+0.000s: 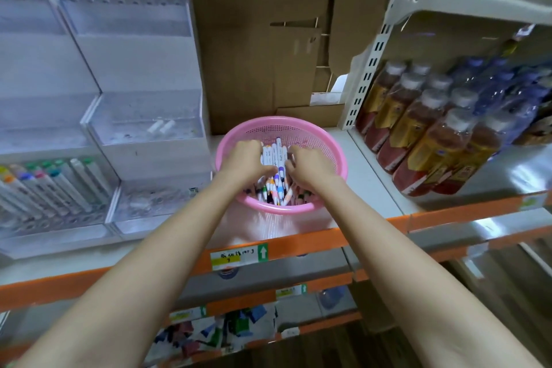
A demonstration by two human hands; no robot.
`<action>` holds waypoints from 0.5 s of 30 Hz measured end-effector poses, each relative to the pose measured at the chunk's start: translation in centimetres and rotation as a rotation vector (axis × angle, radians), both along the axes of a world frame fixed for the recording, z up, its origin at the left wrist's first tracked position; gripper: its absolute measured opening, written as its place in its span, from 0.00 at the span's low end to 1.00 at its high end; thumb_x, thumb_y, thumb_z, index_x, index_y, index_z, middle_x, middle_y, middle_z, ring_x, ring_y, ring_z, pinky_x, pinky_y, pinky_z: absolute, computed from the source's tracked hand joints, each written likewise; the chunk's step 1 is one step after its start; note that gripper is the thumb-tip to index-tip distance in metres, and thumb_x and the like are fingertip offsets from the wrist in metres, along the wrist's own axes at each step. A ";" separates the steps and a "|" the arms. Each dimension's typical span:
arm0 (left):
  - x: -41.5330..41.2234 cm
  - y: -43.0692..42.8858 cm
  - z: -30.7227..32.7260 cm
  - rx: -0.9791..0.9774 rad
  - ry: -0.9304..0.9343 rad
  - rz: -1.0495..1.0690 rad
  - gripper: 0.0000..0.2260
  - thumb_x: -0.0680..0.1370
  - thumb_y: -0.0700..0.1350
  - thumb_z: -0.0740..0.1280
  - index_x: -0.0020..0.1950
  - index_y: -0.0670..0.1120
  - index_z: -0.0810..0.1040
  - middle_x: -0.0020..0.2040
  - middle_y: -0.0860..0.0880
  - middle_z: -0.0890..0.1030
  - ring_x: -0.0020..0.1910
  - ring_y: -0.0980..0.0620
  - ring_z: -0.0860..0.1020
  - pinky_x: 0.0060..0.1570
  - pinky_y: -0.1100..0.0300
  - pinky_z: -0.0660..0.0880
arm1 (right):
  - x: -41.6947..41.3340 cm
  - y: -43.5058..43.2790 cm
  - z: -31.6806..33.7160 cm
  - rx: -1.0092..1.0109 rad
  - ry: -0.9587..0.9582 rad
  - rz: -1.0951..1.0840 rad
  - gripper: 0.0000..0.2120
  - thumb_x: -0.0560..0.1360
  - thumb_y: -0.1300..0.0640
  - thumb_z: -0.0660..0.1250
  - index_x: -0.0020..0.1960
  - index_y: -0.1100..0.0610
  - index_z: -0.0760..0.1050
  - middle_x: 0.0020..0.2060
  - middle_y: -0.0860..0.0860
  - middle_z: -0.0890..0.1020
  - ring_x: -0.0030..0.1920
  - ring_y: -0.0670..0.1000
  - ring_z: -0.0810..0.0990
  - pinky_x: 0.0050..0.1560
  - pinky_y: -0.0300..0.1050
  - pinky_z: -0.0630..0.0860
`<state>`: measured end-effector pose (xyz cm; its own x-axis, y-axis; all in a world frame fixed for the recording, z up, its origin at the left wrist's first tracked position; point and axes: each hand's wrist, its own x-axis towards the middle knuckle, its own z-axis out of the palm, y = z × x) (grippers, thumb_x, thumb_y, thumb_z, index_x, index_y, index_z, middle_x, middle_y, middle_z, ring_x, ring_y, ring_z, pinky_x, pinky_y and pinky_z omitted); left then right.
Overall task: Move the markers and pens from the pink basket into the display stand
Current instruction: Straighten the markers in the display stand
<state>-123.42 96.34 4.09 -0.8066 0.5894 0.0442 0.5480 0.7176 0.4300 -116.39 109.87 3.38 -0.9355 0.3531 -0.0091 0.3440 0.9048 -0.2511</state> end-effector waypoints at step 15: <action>-0.9 0.2 0.8 0.127 -0.260 -0.021 0.16 0.72 0.44 0.70 0.59 0.44 0.78 0.47 0.47 0.80 0.44 0.50 0.77 0.43 0.57 0.74 | -0.2 0.2 0.3 -0.209 0.198 0.053 0.12 0.72 0.67 0.65 0.54 0.58 0.80 0.49 0.56 0.83 0.49 0.58 0.80 0.48 0.53 0.78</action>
<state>-124.29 96.50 4.85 -0.7880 0.6093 -0.0880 0.4221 0.6388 0.6433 -116.56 110.03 3.65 -0.9435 0.3135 0.1078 0.2235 0.8417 -0.4916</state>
